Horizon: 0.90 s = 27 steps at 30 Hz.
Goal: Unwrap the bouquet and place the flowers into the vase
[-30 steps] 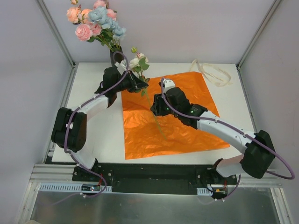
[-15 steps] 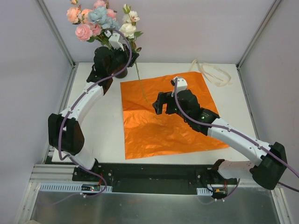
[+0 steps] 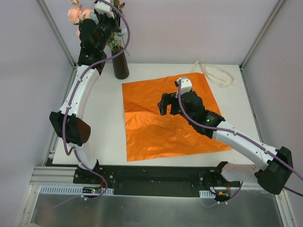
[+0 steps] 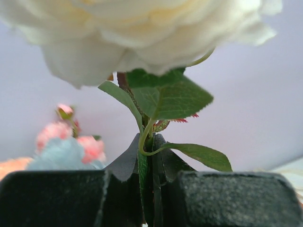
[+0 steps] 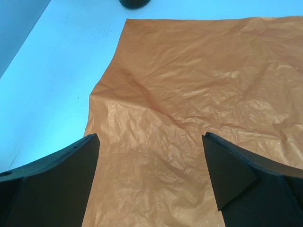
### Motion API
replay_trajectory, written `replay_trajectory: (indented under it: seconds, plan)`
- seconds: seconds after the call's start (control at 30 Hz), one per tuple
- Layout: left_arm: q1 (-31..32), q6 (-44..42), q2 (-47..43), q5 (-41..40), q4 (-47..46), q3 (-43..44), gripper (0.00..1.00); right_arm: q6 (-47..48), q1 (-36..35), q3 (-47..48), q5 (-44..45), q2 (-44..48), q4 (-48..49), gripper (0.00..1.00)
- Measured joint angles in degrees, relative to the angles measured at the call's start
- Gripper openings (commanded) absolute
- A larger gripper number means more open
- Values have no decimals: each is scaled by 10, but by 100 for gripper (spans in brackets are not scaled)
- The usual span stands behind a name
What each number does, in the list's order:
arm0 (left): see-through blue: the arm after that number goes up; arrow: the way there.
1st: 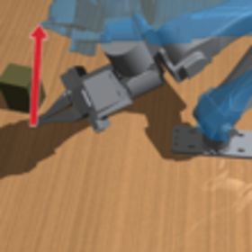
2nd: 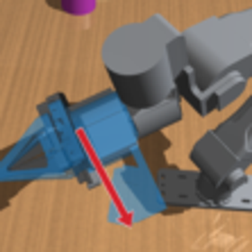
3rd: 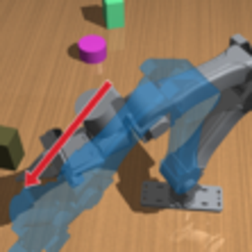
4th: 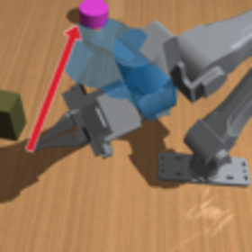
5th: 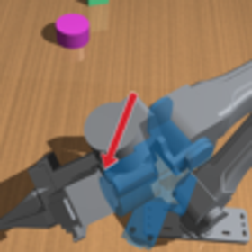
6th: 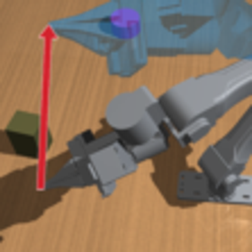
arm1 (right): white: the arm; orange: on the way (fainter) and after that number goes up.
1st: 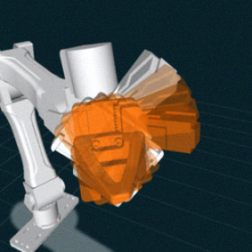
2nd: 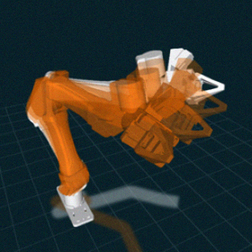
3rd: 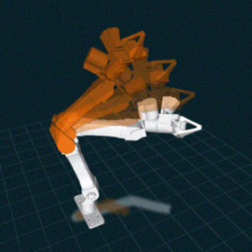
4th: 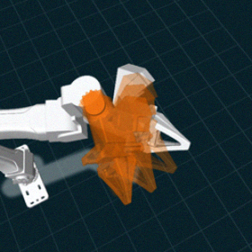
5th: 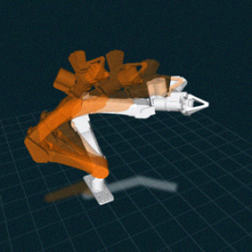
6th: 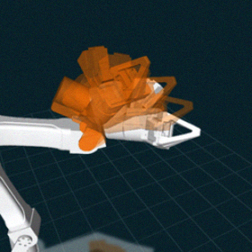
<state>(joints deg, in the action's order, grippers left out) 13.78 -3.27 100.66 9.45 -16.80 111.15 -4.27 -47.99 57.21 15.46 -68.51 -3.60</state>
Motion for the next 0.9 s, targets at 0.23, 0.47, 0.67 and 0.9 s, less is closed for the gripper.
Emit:
replay_trajectory:
  seconds: [0.23,0.47,0.67,0.9]
  plan:
    - [-7,-67,91,-21,3,127,0,23,0,4,1,3,3,99]
    - [-14,-107,142,-26,2,162,0,44,1,14,-3,7,3,99]
    - [-30,-118,157,-35,2,162,0,53,2,14,-3,26,2,99]
    - [-37,-124,163,-37,-2,174,0,59,2,14,-4,30,-1,99]
